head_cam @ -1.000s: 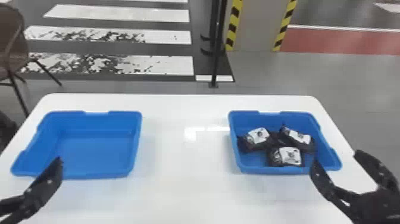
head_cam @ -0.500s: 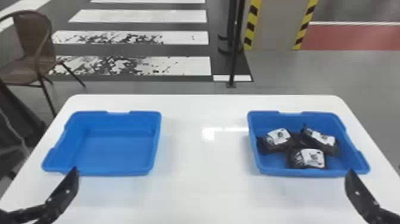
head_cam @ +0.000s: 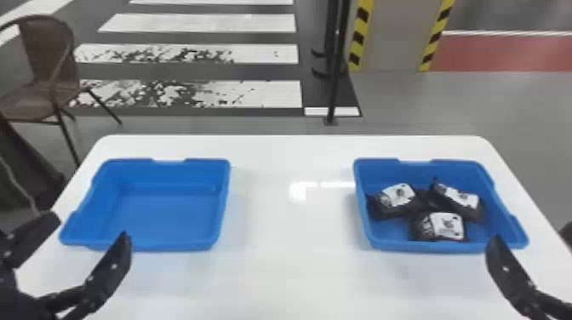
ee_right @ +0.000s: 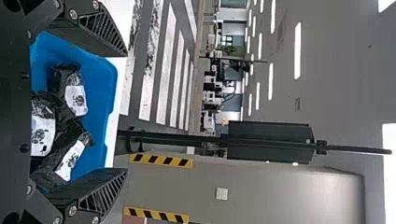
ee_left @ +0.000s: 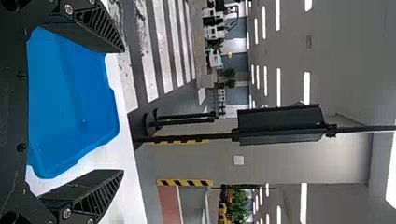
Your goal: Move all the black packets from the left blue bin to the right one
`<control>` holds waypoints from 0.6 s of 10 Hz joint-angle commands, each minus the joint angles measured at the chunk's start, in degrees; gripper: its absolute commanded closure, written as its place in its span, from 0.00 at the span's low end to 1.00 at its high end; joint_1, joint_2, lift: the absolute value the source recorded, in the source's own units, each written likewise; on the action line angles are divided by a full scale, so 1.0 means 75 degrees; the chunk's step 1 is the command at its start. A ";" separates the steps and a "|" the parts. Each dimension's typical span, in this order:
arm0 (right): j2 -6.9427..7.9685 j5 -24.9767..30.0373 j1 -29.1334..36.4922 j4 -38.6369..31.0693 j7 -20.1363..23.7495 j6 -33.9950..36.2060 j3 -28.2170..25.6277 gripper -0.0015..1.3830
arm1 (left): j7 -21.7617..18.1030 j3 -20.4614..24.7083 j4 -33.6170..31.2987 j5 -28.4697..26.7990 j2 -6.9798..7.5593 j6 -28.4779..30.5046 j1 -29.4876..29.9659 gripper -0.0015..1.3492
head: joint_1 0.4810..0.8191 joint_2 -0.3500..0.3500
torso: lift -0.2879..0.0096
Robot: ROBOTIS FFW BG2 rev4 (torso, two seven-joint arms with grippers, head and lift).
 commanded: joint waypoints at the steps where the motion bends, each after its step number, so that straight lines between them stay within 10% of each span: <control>1: 0.0019 -0.0123 -0.0093 0.0123 -0.0002 -0.0006 0.0145 0.11 | -0.0001 -0.0139 0.0060 0.0159 -0.0020 0.0109 -0.0076 0.09 | 0.63 0.49 | 0.50; 6: 0.0019 -0.0184 -0.0262 0.0254 -0.0002 -0.0006 0.0252 0.11 | -0.0001 -0.0414 0.0060 0.0220 -0.0020 0.0353 -0.0188 0.09 | 0.63 0.47 | 0.50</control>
